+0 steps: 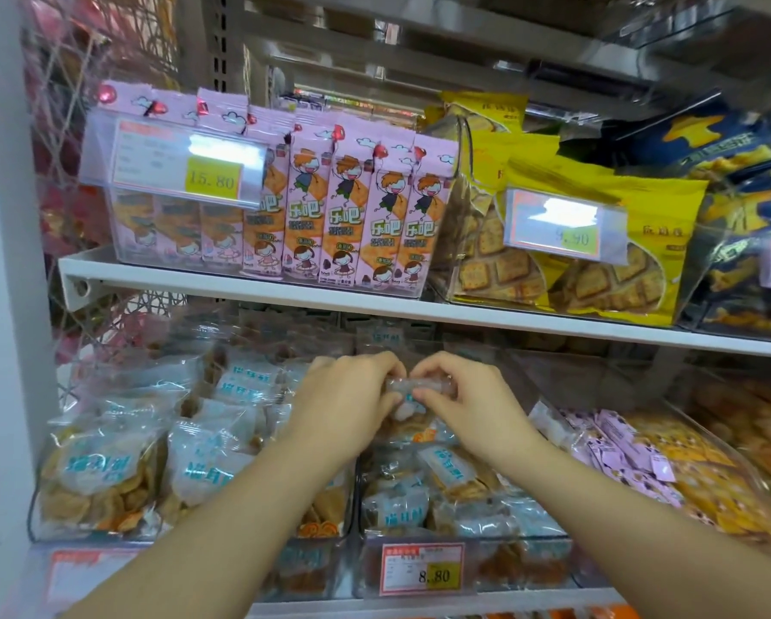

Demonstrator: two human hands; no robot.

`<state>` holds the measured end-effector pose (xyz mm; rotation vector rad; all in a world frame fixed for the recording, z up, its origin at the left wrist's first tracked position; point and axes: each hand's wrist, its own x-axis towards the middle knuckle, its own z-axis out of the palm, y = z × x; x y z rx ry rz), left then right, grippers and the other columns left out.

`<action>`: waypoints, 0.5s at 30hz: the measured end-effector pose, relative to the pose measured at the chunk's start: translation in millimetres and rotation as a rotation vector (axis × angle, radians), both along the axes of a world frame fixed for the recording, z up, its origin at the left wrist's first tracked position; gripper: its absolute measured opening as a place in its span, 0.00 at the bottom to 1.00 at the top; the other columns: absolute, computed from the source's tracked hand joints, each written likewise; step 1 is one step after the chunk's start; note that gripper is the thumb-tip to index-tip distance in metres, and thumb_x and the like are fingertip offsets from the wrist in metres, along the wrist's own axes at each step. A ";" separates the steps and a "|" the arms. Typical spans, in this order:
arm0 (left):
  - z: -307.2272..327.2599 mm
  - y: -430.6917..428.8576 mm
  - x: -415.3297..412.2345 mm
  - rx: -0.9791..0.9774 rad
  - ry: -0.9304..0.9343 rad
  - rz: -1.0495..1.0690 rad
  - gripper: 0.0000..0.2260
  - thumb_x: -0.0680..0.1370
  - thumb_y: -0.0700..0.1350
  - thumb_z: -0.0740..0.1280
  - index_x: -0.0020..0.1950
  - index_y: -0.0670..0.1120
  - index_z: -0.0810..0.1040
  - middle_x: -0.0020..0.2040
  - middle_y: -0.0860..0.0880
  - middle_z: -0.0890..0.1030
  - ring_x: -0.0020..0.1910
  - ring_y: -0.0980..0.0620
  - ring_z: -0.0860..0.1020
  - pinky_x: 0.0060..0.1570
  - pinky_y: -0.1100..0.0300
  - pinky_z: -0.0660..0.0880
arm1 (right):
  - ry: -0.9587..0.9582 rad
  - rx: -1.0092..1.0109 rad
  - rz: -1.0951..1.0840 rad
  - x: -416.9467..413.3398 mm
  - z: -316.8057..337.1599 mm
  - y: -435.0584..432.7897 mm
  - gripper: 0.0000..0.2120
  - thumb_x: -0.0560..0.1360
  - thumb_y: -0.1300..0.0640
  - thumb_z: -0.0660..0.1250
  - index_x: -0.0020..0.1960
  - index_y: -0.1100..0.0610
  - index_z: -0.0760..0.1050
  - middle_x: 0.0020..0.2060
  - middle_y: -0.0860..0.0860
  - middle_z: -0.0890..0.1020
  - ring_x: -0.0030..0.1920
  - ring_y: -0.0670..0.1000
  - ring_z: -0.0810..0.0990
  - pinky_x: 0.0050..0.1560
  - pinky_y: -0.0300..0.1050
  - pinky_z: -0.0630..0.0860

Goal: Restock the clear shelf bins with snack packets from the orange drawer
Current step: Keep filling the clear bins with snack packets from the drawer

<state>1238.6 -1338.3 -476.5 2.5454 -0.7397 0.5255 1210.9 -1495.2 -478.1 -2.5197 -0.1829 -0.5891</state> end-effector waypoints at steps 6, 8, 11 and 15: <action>7.6 15.7 9.3 0.012 0.049 0.080 0.11 0.80 0.49 0.62 0.61 0.59 0.75 0.58 0.53 0.76 0.60 0.50 0.74 0.62 0.52 0.65 | 0.061 0.045 -0.123 38.8 -23.3 -5.5 0.09 0.75 0.59 0.68 0.55 0.56 0.80 0.51 0.49 0.82 0.50 0.46 0.78 0.46 0.34 0.67; 4.3 18.7 10.3 0.094 0.094 0.071 0.10 0.80 0.49 0.61 0.59 0.60 0.76 0.60 0.53 0.75 0.62 0.50 0.71 0.65 0.50 0.64 | 0.112 0.019 -0.118 43.8 -25.6 -5.3 0.12 0.76 0.58 0.67 0.59 0.58 0.78 0.52 0.51 0.82 0.51 0.46 0.77 0.46 0.32 0.67; -0.8 20.0 12.7 0.162 0.105 0.052 0.12 0.80 0.49 0.60 0.61 0.60 0.76 0.64 0.53 0.73 0.64 0.50 0.69 0.65 0.51 0.63 | 0.161 0.022 -0.102 44.7 -15.5 -11.8 0.14 0.76 0.54 0.68 0.60 0.56 0.77 0.41 0.45 0.78 0.43 0.43 0.76 0.37 0.29 0.67; -3.9 19.8 16.3 0.229 0.101 0.005 0.14 0.81 0.51 0.57 0.65 0.62 0.74 0.67 0.53 0.70 0.66 0.49 0.66 0.68 0.48 0.61 | 0.036 -0.015 -0.140 23.6 -7.5 -27.2 0.08 0.72 0.54 0.72 0.46 0.50 0.73 0.33 0.41 0.74 0.33 0.37 0.71 0.34 0.27 0.67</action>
